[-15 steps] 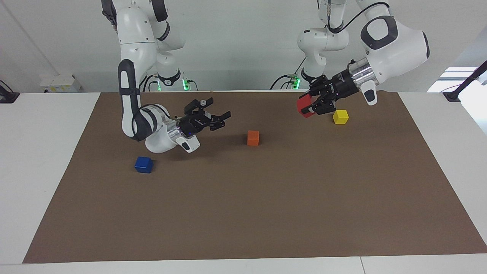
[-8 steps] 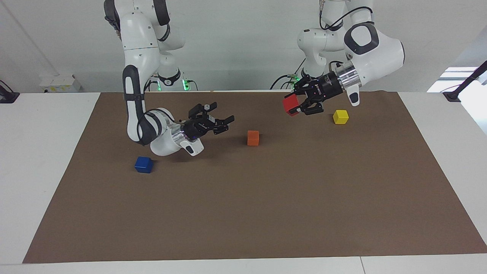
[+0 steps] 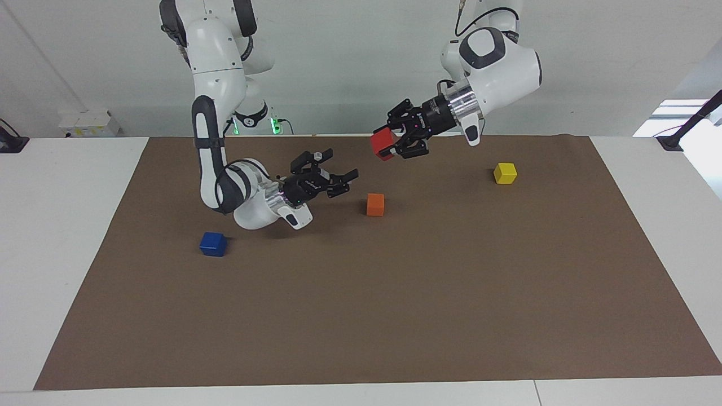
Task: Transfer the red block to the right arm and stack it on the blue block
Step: 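Carry the red cube toward the right gripper with the left gripper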
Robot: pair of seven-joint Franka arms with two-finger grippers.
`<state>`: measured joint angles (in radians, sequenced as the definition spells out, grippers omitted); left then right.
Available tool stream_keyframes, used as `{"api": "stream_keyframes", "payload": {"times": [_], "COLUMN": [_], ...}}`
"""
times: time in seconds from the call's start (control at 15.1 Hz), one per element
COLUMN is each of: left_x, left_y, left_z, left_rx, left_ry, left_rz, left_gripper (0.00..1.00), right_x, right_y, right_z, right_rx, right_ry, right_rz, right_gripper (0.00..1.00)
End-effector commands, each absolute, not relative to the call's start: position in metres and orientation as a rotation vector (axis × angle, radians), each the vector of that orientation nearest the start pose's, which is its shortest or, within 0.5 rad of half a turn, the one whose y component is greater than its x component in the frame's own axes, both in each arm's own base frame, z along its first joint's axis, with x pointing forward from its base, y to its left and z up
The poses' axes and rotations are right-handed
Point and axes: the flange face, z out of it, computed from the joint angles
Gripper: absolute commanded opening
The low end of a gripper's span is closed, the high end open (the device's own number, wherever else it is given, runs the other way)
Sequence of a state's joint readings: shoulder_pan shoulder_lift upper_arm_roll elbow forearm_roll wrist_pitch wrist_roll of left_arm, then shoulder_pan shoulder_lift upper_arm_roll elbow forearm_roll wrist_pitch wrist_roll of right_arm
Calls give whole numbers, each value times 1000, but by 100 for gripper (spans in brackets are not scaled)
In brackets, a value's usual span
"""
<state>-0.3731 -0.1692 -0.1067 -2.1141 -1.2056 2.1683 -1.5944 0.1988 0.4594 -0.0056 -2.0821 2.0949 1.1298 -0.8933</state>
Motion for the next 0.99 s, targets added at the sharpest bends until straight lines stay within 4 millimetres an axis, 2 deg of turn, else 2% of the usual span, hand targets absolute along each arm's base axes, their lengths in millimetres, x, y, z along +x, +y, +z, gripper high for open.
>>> {"api": "stream_keyframes", "payload": {"times": [0.0,0.2,0.33,0.6,0.93], "left_x": [442,439,441,428,426], "left_y": [-296,-308,-308,-336,-343], "left_z": [535,539,541,538,536], "left_rx": [1383,1366,1342,1291,1286], "left_ry": [1748,1748,1753,1758,1750], "left_rz": [-989,-951,-919,-850,-792], "left_gripper": [0,0,0,0,0], "right_x": [546,545,544,546,546], "right_y": [227,229,234,234,235], "right_z": [317,316,316,315,315], "right_rx": [-923,-924,-927,-932,-934], "right_ry": [-2,-5,-8,4,5], "right_rz": [4,0,-7,-18,-20], "right_gripper": [100,100,100,100,100]}}
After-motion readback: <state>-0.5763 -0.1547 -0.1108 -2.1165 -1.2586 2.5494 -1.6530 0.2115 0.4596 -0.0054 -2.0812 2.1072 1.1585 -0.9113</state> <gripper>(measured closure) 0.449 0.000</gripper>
